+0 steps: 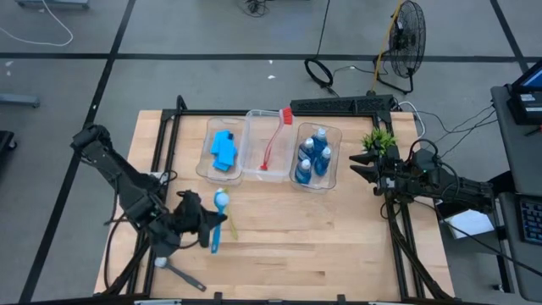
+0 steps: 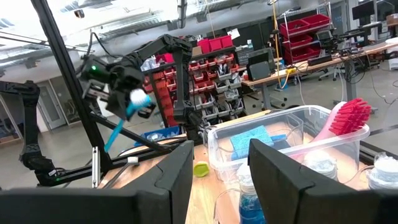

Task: Pick & Place Kitchen Sink Supplies
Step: Put the blue dish brush into the middle transparent bin

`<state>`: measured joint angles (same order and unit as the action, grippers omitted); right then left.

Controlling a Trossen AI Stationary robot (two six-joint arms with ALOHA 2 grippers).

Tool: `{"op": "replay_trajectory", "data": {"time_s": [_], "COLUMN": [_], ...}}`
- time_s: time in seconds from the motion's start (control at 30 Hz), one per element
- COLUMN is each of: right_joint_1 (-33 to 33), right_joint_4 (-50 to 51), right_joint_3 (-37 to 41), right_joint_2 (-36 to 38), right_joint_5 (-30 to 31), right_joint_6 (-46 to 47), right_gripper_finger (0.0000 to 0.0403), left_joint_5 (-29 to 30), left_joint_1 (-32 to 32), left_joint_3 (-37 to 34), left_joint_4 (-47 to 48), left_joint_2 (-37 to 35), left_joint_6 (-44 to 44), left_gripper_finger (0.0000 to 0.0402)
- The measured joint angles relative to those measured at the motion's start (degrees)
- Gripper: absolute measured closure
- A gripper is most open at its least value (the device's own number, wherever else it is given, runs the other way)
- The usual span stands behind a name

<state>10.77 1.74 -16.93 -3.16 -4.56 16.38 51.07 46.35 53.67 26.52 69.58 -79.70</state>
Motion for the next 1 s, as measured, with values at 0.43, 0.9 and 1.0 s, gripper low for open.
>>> {"op": "replay_trajectory", "data": {"time_s": [0.43,0.9,1.0], "right_joint_1": [0.0,0.0,0.0], "right_joint_4": [0.0,0.0,0.0], "right_joint_3": [0.0,0.0,0.0], "right_joint_2": [0.0,0.0,0.0], "right_joint_5": [0.0,0.0,0.0], "right_joint_6": [0.0,0.0,0.1], "right_gripper_finger": [0.0261,0.0261,0.0261], "left_joint_5": [3.1,0.6,-2.4], "left_joint_1": [-1.0,-12.1,-17.4], "left_joint_3": [0.0,0.0,0.0], "left_joint_4": [-20.6,-16.3,-18.0], "left_joint_2": [0.0,0.0,0.0], "left_joint_6": [26.1,17.9,21.9], "left_gripper_finger": [0.0383,0.0383,0.0383]}}
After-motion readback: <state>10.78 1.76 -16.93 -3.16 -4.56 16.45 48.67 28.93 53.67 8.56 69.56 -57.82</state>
